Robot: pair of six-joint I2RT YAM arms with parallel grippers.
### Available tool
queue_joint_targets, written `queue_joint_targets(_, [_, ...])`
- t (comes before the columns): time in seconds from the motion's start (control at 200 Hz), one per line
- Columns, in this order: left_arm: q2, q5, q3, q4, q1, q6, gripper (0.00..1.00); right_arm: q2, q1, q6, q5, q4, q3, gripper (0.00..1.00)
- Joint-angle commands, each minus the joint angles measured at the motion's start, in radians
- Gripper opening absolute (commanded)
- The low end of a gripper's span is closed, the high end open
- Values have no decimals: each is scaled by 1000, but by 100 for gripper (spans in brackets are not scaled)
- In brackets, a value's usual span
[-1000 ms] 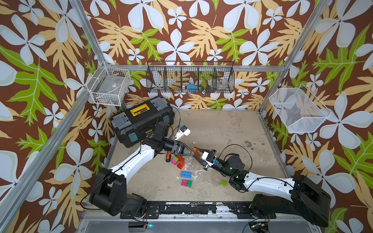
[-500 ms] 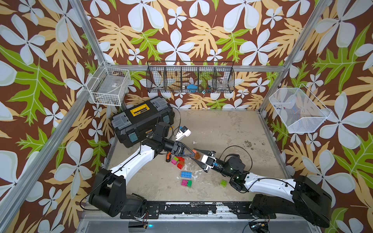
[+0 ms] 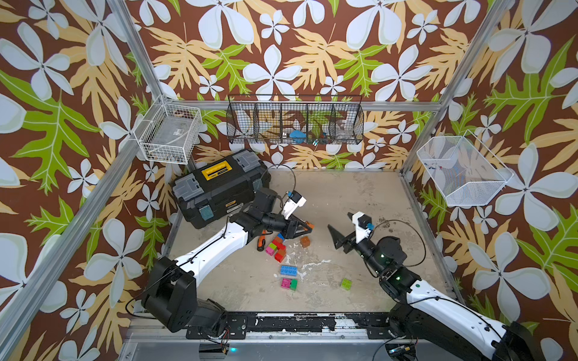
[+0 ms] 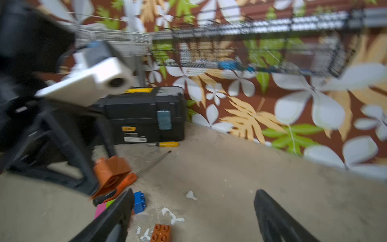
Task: Assemble the letter h with lego
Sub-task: Place the lego brick at the center of the board, then pick up the lego brick from the center of the board.
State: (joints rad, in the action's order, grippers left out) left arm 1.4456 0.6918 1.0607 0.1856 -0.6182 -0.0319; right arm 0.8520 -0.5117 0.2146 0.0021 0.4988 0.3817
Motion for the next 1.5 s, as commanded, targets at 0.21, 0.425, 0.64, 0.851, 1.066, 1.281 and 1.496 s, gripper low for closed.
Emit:
queue_joint_targets(0.21, [224,-688,-11,-28,-303,340,18,252,340,429,-117,-700,230,91])
queue_joint_targets(0.425, [434,-735,109,18,-314,345,23,277,342,455,-174,-823,228,90])
queue_joint_targets(0.64, [529,-753,198,71,-314,356,36,175,336,507,-331,-951,122,84])
queue_joint_targets(0.851, [555,-761,227,107,-314,383,61,133,143,574,-258,-1045,89,77])
queue_joint_targets(1.066, [451,-731,233,134,-304,397,73,157,-49,717,-193,-1038,60,72])
queue_joint_targets(1.281, [282,-639,186,162,-221,391,74,184,-142,790,-94,-1069,71,67])
queue_joint_targets(1.496, [91,-577,33,90,-41,370,76,231,-209,843,-57,-1043,88,59])
